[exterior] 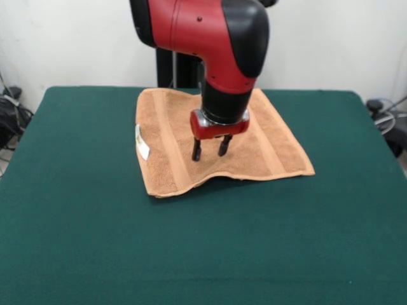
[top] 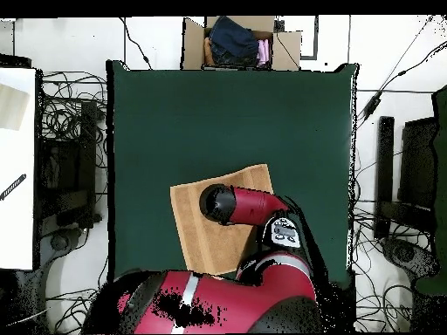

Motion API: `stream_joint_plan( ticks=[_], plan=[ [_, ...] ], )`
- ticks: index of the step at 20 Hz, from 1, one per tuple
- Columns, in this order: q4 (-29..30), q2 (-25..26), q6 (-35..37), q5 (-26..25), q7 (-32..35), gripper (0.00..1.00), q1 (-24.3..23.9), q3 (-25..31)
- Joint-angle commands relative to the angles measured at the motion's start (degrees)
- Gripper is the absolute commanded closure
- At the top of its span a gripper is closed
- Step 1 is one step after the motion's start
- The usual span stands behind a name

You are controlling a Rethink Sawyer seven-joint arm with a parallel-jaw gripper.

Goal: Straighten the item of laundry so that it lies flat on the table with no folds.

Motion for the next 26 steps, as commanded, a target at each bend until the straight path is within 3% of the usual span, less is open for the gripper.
stream_joint_plan(
  ticks=[1,9,26],
  plan=[
    [-5.8,4.2,2.0,4.8,15.4,0.00,3.5,1.7],
    [-10.4,3.7,9.5,6.5,14.5,0.00,5.7,-0.3],
    [-8.8,9.5,-4.1,4.8,12.2,0.00,-1.0,5.5]
  ],
)
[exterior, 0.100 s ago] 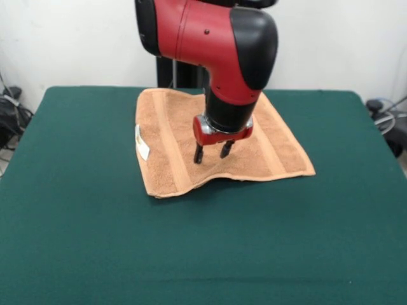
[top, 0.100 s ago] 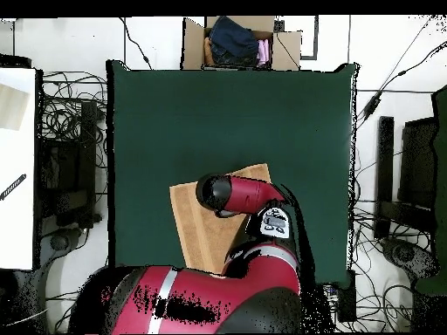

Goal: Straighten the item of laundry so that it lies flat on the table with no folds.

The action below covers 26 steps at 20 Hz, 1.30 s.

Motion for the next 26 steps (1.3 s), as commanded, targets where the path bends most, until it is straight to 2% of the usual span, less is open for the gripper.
stream_joint_plan(
  ticks=[1,6,11,22,26],
  plan=[
    [-3.6,7.5,-12.1,2.1,12.3,0.00,-3.5,7.6],
    [-4.9,9.9,-13.4,1.4,13.2,0.00,-2.7,6.1],
    [-7.4,12.1,-8.1,1.8,12.3,0.00,-1.8,5.1],
    [-6.8,4.9,0.7,2.4,14.1,0.00,1.5,2.9],
    [-7.5,3.7,3.1,2.6,14.5,0.00,2.7,1.9]
  ],
)
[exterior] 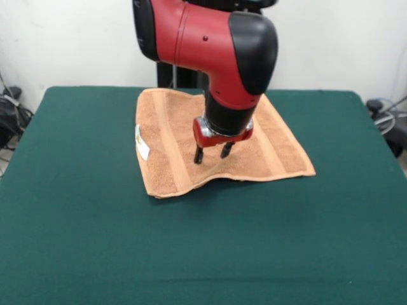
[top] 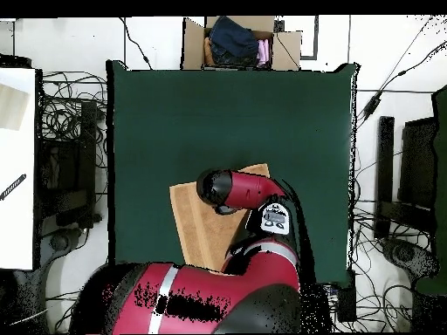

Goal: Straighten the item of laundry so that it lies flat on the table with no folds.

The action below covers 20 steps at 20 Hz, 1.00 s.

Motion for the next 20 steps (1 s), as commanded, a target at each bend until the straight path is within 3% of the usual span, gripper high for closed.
stream_joint_plan(
  ticks=[1,20],
  plan=[
    [-4.9,2.6,-0.7,2.9,14.7,0.00,2.0,2.4],
    [-3.7,-3.4,5.7,4.2,15.0,0.00,3.7,0.5]
  ],
)
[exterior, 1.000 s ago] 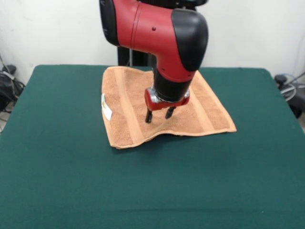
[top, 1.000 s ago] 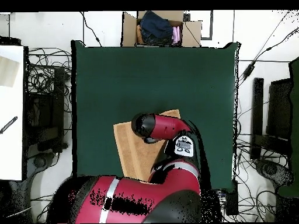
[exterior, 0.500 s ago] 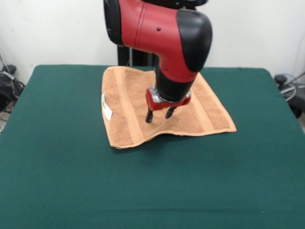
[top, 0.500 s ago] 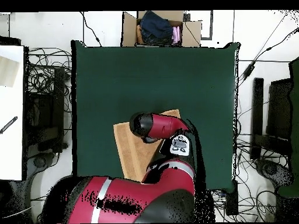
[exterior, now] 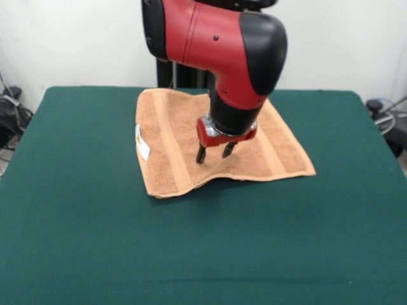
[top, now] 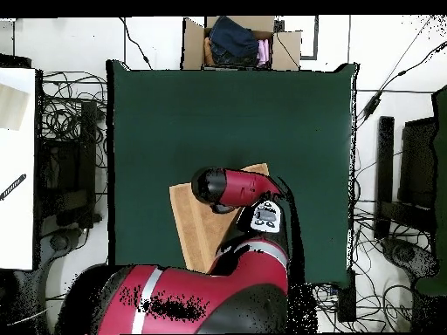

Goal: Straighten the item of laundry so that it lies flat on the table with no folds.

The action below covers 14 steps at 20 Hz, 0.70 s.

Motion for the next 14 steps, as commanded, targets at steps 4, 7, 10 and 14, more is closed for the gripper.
stream_joint_plan(
  ticks=[4,7,10,14],
  plan=[
    [-2.5,-3.9,4.9,4.2,14.7,0.00,1.4,2.0],
    [-2.7,-4.3,5.7,4.3,14.2,0.00,1.2,2.1],
    [-1.9,-5.7,6.2,4.7,13.6,0.00,0.7,2.4],
    [-0.9,-6.3,5.1,4.6,13.7,0.00,0.9,2.1]
  ],
)
